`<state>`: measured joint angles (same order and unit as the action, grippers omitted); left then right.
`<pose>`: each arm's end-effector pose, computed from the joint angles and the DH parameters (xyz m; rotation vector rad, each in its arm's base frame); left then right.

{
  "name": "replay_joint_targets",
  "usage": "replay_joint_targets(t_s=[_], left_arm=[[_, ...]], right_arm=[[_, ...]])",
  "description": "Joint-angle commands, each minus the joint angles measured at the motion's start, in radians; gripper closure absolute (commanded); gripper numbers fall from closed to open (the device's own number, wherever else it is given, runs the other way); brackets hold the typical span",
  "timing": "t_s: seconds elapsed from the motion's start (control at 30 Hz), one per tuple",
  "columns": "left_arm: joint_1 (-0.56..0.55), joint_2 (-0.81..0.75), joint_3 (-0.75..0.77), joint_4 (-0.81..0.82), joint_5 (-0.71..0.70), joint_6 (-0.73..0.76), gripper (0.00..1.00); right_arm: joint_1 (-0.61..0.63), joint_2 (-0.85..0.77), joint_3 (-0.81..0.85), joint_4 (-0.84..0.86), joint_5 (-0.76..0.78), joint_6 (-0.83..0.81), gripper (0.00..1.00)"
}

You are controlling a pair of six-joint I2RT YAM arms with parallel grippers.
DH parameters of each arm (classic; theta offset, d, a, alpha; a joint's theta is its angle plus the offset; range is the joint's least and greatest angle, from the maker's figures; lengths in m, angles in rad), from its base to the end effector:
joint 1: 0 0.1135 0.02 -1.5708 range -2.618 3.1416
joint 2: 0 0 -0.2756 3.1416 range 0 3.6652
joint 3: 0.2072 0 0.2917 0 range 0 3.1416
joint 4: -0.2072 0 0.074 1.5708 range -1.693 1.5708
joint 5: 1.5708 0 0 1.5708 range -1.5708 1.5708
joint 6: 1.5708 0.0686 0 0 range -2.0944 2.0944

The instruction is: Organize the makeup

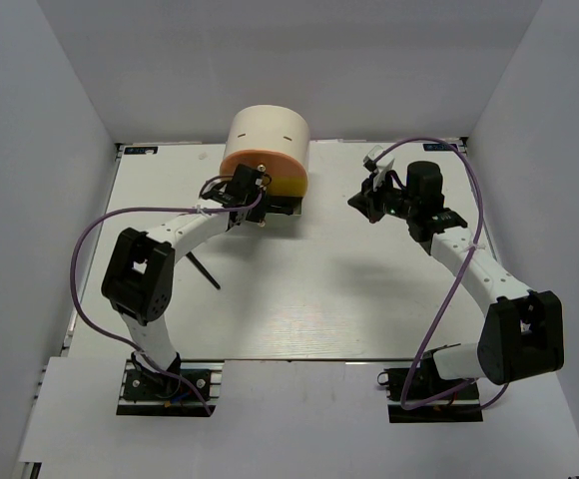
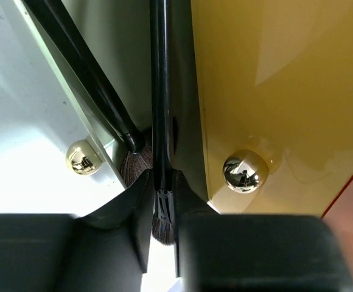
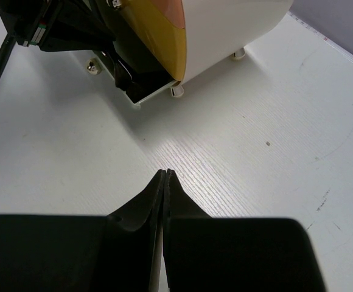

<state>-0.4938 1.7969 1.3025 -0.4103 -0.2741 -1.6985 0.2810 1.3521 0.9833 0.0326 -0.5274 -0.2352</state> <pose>0.4033 -0.1960 0.1894 -1.5342 2.0181 -0.6195 0.3497 0.1369 0.2916 -0.8196 1.7078 0.5324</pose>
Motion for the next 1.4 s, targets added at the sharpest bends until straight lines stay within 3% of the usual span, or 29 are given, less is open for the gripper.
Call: replay_joint_targets(t_s=[0.0, 0.03, 0.33, 0.43, 0.6, 0.63, 0.67, 0.77, 0.83, 0.87, 0.9, 0.97, 1.0, 1.03, 1.07, 1.1, 1.13, 1.37], left_arm=[[-0.003, -0.013, 0.027, 0.007, -0.028, -0.013, 0.64], [-0.003, -0.010, 0.026, 0.011, -0.027, -0.015, 0.56], [-0.003, -0.054, 0.026, 0.047, -0.011, -0.013, 0.47], [-0.003, -0.099, 0.018, 0.053, -0.013, -0.007, 0.51], [-0.003, -0.223, 0.009, 0.021, 0.004, 0.132, 0.79], [-0.003, -0.250, 0.001, 0.002, 0.007, 0.155, 0.83], [-0.003, -0.277, -0.011, -0.024, 0.001, 0.178, 0.87], [0.006, -0.436, -0.119, -0.051, -0.011, 0.259, 0.89], [0.018, -0.577, -0.239, -0.091, -0.036, 0.281, 0.82], [0.018, -0.623, -0.280, -0.138, -0.060, 0.280, 0.75], [0.018, -0.698, -0.317, -0.171, -0.071, 0.272, 0.54], [0.027, -0.746, -0.390, -0.322, -0.089, 0.208, 0.39], [0.027, -0.763, -0.405, -0.364, -0.089, 0.198, 0.29], [0.027, -0.774, -0.420, -0.401, -0.086, 0.194, 0.27], [0.027, -0.774, -0.451, -0.459, -0.083, 0.172, 0.26], [0.027, -0.774, -0.466, -0.479, -0.065, 0.160, 0.24], [0.027, -0.771, -0.483, -0.473, -0.057, 0.158, 0.23], [0.078, -0.595, -0.499, -0.481, -0.073, 0.192, 0.14]], right_arm=[[-0.009, -0.031, -0.009, 0.035, -0.011, 0.007, 1.00], [-0.009, -0.033, -0.009, 0.035, -0.011, 0.008, 1.00], [-0.009, -0.033, -0.006, 0.029, -0.025, 0.005, 1.00], [-0.008, -0.031, -0.006, 0.024, -0.031, 0.002, 1.00], [-0.006, -0.030, -0.005, 0.015, -0.049, -0.030, 1.00], [-0.009, -0.028, -0.002, 0.009, -0.054, -0.044, 0.92], [-0.006, -0.027, -0.003, 0.001, -0.057, -0.056, 0.62], [-0.008, -0.027, -0.011, -0.003, -0.057, -0.101, 0.11], [-0.009, -0.022, -0.037, 0.015, -0.065, -0.115, 0.11], [-0.008, -0.018, -0.043, 0.021, -0.072, -0.119, 0.11], [-0.009, -0.012, -0.046, 0.017, -0.095, -0.122, 0.11], [-0.011, 0.008, -0.041, 0.001, -0.106, -0.113, 0.11], [-0.012, 0.013, -0.041, 0.003, -0.121, -0.104, 0.16], [-0.011, 0.019, -0.041, 0.006, -0.129, -0.093, 0.25], [-0.012, 0.019, -0.043, 0.010, -0.132, -0.075, 0.58], [-0.016, 0.022, -0.043, 0.024, -0.131, -0.064, 0.82], [-0.016, 0.025, -0.044, 0.032, -0.131, -0.047, 1.00], [-0.016, 0.019, -0.046, 0.029, -0.102, -0.046, 1.00]])
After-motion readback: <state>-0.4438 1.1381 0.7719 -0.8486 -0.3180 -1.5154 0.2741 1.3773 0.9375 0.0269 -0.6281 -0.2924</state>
